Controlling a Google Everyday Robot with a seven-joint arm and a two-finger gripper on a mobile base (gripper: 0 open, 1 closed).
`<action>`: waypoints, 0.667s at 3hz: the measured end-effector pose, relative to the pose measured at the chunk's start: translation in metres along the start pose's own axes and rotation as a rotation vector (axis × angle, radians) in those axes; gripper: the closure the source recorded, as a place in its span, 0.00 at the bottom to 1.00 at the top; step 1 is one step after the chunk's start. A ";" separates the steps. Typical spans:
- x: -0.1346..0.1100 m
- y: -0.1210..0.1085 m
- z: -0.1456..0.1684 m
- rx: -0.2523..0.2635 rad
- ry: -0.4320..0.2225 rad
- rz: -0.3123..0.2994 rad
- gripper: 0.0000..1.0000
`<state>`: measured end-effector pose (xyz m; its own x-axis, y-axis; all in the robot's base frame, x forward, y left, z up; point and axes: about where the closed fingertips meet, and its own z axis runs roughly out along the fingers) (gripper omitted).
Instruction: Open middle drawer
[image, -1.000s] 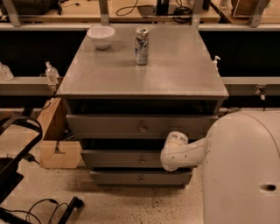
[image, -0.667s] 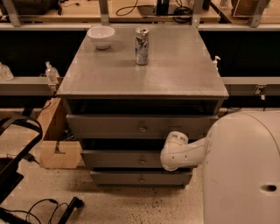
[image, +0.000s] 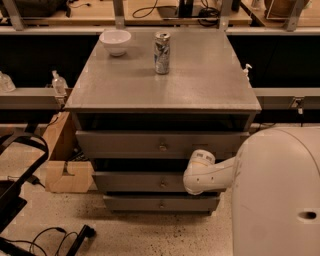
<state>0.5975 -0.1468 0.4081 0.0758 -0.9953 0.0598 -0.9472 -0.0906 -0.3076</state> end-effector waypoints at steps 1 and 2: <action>0.000 -0.001 -0.004 0.000 0.000 0.000 1.00; 0.000 -0.001 -0.005 0.000 0.000 0.000 1.00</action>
Offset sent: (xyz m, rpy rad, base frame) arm -0.2663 -0.0161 0.2845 0.5062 -0.2199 -0.0788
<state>0.5975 -0.1468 0.4128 0.0758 -0.9953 0.0598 -0.9472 -0.0906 -0.3076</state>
